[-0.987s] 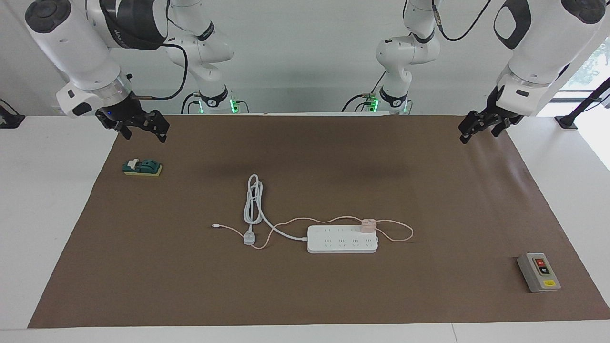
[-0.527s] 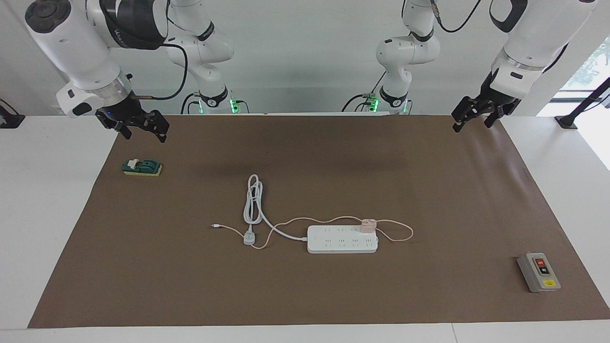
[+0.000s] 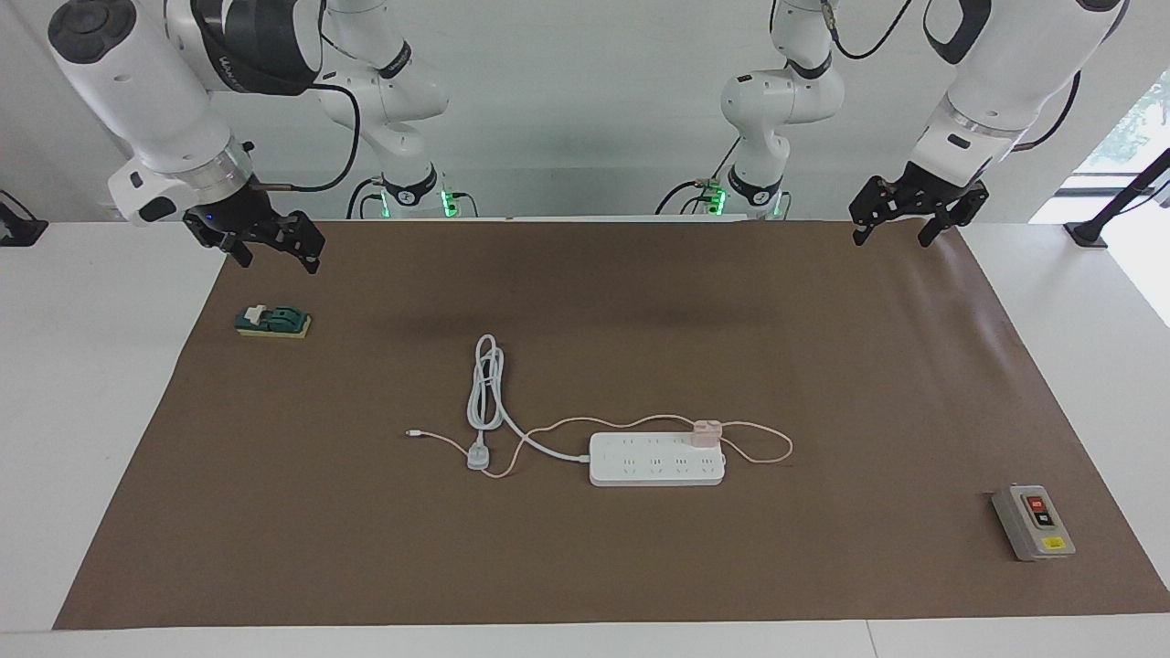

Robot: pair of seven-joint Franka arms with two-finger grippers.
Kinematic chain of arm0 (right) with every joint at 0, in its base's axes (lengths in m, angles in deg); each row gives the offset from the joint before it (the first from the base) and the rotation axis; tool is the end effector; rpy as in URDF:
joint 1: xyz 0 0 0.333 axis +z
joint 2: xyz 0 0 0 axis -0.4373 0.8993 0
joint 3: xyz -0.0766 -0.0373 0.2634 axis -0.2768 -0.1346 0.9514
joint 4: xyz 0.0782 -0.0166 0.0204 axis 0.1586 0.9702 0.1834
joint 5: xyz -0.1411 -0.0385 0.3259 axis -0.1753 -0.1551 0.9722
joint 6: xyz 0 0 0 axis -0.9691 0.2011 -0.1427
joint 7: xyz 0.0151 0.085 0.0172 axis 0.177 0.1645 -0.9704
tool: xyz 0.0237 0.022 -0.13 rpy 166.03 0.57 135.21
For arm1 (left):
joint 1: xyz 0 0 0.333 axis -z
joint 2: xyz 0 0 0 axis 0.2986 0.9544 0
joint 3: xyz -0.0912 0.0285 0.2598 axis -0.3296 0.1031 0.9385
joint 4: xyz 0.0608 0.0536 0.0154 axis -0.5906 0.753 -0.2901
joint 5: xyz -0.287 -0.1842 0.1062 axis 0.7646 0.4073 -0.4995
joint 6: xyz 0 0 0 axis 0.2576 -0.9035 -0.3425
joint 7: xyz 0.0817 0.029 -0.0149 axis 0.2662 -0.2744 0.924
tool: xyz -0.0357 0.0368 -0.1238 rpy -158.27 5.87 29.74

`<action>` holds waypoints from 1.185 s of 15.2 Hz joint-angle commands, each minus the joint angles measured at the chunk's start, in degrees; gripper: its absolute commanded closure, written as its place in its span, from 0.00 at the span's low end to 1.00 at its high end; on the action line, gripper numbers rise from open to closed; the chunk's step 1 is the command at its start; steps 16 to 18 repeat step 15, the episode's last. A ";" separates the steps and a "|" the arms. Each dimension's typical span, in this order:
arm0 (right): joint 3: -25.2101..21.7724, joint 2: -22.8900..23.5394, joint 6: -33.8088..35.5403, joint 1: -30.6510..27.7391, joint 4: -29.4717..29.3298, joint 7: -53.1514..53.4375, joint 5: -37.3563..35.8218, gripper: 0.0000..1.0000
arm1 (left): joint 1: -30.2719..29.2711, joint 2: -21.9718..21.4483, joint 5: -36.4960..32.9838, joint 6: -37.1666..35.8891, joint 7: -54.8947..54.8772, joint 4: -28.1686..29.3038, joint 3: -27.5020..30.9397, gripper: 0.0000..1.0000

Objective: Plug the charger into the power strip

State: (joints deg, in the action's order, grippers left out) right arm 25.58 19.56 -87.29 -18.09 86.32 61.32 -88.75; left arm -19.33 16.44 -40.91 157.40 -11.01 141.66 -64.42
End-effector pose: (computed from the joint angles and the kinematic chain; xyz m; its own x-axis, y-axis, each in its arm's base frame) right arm 0.5152 -0.0263 0.5231 0.9838 -0.1440 -0.1064 -0.1439 -0.9896 0.0084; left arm 0.4944 -0.0522 0.5567 0.9951 -0.0952 -0.0274 -0.0945 -0.9952 0.0257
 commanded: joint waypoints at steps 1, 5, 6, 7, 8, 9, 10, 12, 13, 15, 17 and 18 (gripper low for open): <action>0.53 -0.75 0.66 -0.80 0.35 -0.91 0.33 0.00 | 0.72 -1.68 0.16 0.11 -0.73 1.84 0.66 0.00; 0.53 -0.75 0.66 -0.80 0.35 -0.91 0.33 0.00 | 0.81 -1.60 -0.27 -1.99 -0.73 1.49 0.84 0.00; 0.53 -0.75 0.66 -0.80 0.35 -0.91 0.33 0.00 | 0.81 -1.51 -1.23 -2.52 -0.65 1.05 0.75 0.00; 0.53 -0.75 0.75 -0.80 0.35 -0.91 0.33 0.00 | 0.81 -1.60 -1.50 -2.79 -0.64 1.05 0.84 0.00; 0.53 -0.75 0.66 -0.80 0.35 -0.91 0.33 0.00 | 0.90 -1.60 -1.50 -2.79 -0.47 1.05 0.75 0.00; 0.53 -0.75 0.66 -0.80 0.35 -0.91 0.33 0.00 | 0.90 -1.60 -1.50 -2.53 1.01 1.05 0.75 0.00; 0.53 -0.75 0.75 -0.80 0.35 -0.91 0.25 0.00 | 0.81 -1.60 -1.50 -2.09 3.03 1.05 0.75 0.00; 0.53 -0.67 0.66 -0.80 0.35 -1.00 0.33 0.00 | 0.81 -1.60 -1.42 -2.09 3.49 1.22 0.75 0.00; 0.53 -0.66 0.66 -0.80 0.35 -1.00 0.33 0.00 | 0.81 -1.60 -1.42 -2.09 3.40 1.22 0.75 0.00; 0.53 -0.75 0.66 -0.80 0.35 -0.91 0.33 0.00 | 0.81 -1.60 -1.42 -2.09 3.05 1.22 0.75 0.00; 0.53 -0.75 0.66 -0.80 0.35 -0.91 0.33 0.00 | 0.81 -1.60 -1.42 -2.09 3.05 1.22 0.75 0.00; 0.53 -0.75 0.66 -0.80 0.35 -0.91 0.33 0.00 | 0.81 -1.60 -1.42 -2.09 3.05 1.22 0.75 0.00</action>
